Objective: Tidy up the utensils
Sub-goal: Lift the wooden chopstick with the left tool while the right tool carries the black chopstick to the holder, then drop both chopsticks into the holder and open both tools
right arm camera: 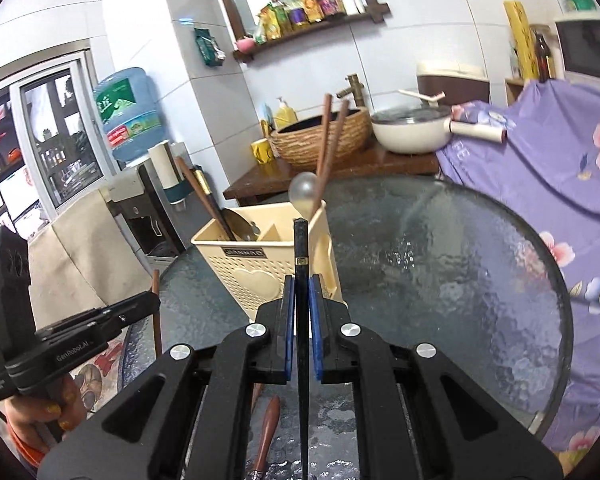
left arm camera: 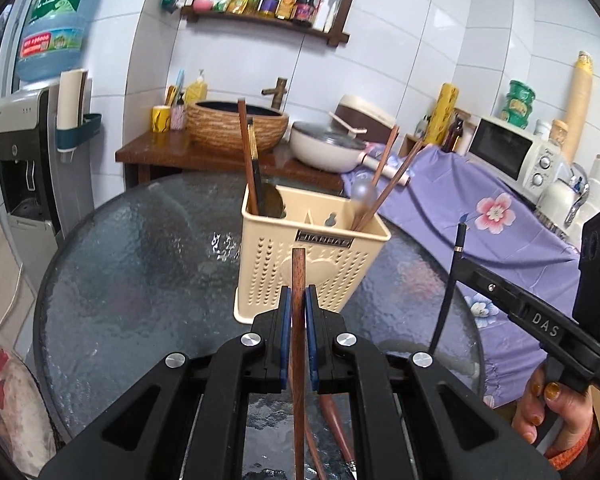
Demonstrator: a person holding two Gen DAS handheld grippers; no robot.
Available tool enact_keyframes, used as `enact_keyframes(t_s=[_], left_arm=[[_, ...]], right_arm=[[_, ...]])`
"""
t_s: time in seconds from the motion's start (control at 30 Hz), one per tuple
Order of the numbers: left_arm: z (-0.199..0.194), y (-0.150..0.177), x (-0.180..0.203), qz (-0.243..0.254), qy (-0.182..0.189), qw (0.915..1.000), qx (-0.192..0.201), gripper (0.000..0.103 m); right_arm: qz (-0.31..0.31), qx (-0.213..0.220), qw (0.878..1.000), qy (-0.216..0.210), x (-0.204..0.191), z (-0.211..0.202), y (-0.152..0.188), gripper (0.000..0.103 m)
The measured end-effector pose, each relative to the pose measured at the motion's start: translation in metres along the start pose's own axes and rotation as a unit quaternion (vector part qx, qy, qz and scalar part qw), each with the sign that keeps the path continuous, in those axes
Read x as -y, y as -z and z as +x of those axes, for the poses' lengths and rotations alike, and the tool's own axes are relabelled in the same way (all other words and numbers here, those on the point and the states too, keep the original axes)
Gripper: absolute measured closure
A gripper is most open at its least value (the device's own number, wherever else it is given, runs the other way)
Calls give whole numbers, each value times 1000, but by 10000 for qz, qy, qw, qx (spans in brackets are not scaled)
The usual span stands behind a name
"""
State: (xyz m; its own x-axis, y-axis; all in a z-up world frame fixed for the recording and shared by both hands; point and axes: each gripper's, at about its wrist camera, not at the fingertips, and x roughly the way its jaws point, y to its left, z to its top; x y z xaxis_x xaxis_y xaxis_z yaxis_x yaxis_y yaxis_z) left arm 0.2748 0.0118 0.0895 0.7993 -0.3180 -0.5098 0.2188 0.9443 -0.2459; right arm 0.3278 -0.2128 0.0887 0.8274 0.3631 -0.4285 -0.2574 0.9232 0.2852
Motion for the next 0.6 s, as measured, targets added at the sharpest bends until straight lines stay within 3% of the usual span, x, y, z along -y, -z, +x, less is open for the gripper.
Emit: enact_keyframes(t_s=[0.6], left_arm=[[-31, -29, 16, 339, 68, 9982, 480, 96]], right_arm=[[-504, 323, 9980, -191, -31, -22, -27, 95]])
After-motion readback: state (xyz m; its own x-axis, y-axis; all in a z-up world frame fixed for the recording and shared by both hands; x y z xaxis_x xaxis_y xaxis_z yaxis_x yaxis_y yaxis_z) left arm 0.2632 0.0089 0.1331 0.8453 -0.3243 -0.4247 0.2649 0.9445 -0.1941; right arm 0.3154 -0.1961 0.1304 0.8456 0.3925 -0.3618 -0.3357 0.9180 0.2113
